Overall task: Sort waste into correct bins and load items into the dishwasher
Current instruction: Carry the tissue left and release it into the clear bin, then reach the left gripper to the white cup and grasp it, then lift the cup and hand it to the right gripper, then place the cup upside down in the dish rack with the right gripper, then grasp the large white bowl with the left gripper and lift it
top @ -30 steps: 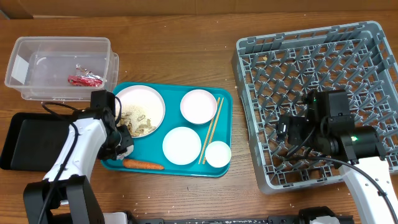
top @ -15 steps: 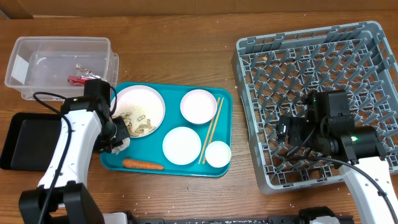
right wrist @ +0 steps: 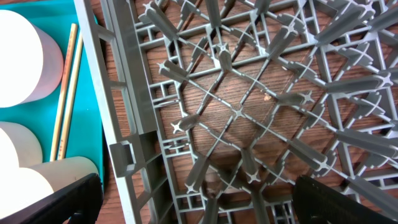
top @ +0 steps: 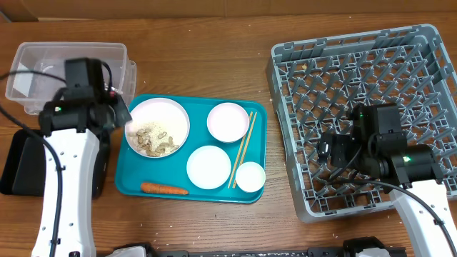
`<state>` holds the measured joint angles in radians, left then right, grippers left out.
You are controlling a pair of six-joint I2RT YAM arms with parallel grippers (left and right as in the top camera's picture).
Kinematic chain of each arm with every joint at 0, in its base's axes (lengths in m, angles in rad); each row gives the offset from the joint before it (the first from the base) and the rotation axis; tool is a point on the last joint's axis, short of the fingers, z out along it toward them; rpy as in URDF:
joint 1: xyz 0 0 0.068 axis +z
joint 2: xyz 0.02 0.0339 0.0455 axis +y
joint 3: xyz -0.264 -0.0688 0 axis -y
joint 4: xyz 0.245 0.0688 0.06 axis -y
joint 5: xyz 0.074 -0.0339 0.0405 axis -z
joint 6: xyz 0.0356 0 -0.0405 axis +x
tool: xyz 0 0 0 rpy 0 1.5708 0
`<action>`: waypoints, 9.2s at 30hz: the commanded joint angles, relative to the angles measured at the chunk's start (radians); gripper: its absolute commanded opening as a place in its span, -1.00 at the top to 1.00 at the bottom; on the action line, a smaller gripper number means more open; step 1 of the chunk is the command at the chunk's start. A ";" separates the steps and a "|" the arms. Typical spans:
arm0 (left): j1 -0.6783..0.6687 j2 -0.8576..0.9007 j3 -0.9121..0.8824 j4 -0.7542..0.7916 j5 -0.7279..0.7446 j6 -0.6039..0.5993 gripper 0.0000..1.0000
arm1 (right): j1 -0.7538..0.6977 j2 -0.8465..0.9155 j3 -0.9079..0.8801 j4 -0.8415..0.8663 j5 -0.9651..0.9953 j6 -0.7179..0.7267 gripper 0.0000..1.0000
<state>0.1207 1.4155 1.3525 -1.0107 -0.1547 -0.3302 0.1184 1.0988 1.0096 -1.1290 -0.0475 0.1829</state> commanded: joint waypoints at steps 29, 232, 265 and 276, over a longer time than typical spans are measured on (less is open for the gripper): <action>0.080 0.192 0.138 0.259 0.129 0.047 -0.07 | -0.002 -0.002 0.034 -0.003 0.002 -0.004 -1.00; -0.189 0.018 0.313 -0.347 0.137 0.026 -0.12 | -0.803 0.488 0.414 -0.235 0.028 -0.029 -0.09; -0.188 0.018 0.313 -0.409 0.137 0.014 -0.38 | -0.389 0.349 0.635 -0.219 -0.336 -0.129 -0.78; -0.249 0.025 0.235 -0.386 0.212 0.016 -0.29 | 0.032 0.409 0.633 -0.253 -0.193 -0.078 -0.82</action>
<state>-0.0864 1.4345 1.6432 -1.4075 0.0269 -0.3054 0.1028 1.4929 1.6333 -1.3659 -0.3080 0.0933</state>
